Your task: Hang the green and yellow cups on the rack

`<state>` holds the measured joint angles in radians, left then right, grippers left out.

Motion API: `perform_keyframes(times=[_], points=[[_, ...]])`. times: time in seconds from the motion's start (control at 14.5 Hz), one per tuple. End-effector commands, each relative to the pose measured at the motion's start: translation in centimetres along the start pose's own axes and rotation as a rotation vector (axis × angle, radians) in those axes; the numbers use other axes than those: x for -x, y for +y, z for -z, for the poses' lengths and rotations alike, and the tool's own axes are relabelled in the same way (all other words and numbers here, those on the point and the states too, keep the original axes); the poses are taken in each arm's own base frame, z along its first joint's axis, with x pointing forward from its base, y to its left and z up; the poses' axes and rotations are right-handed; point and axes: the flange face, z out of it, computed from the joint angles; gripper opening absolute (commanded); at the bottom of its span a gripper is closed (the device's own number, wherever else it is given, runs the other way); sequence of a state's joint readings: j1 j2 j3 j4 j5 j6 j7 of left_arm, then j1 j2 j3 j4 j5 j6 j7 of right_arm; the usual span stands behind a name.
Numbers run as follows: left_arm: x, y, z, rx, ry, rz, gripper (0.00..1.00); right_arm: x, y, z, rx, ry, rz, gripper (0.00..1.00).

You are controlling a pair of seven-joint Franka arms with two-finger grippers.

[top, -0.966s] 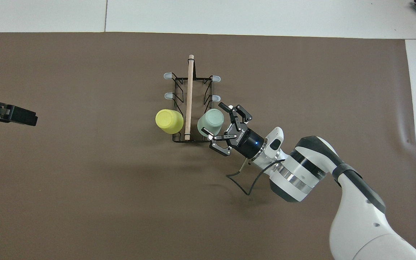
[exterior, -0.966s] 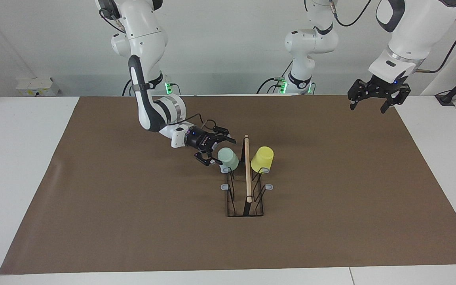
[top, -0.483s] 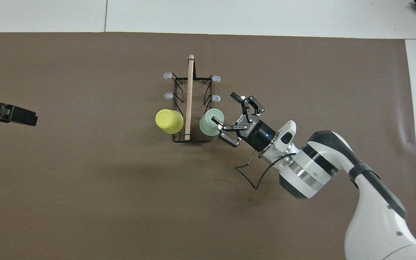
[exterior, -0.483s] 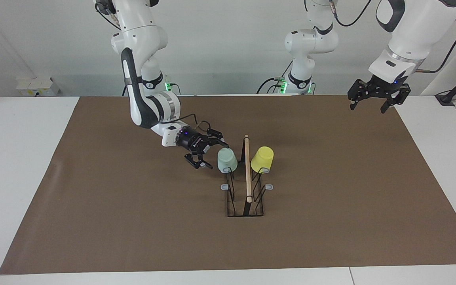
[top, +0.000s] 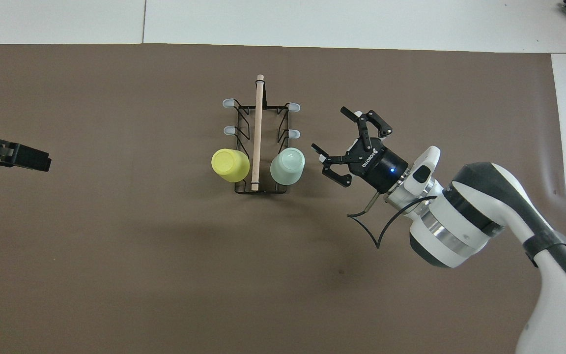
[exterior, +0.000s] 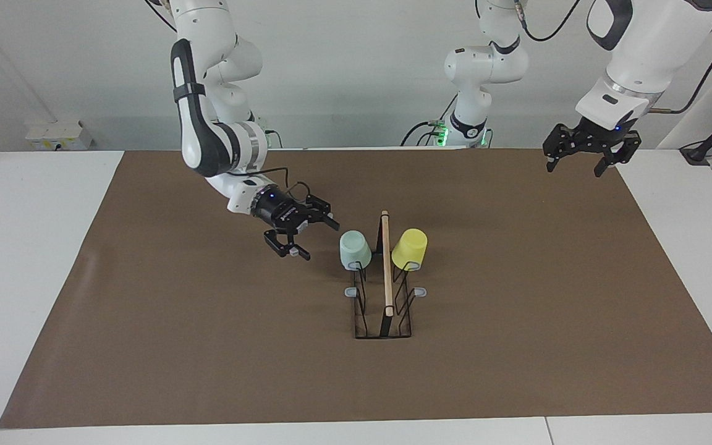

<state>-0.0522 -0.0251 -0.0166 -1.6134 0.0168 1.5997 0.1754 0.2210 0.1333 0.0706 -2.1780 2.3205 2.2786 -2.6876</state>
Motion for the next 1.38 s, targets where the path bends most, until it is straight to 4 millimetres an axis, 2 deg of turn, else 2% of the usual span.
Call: perform_keyframes(times=[0.0,0.28,0.48,0.69,0.9,1.1,1.31], points=[[1.0,0.0,0.1,-0.019,-0.002,0.010,1.00,-1.6,2.2,1.5,-0.050,-0.070,0.123,1.00],[1.0,0.0,0.1,-0.019,-0.002,0.010,1.00,-3.8,6.2,4.6,-0.218,-0.260,0.197,1.00],[1.0,0.0,0.2,-0.019,-0.001,0.010,1.00,-5.6,7.6,6.4,-0.269,-0.374,0.197,1.00],[1.0,0.0,0.2,-0.019,-0.001,0.010,1.00,-6.0,8.8,8.1,-0.334,-0.527,0.240,1.00],[1.0,0.0,0.1,-0.019,-0.002,0.010,1.00,-8.2,9.4,10.5,-0.394,-0.733,0.119,1.00],[1.0,0.0,0.1,-0.019,-0.002,0.010,1.00,-9.3,10.2,12.9,-0.396,-0.915,0.029,1.00],[1.0,0.0,0.2,-0.019,-0.001,0.010,1.00,-9.6,10.2,13.6,-0.321,-1.078,-0.167,1.00]])
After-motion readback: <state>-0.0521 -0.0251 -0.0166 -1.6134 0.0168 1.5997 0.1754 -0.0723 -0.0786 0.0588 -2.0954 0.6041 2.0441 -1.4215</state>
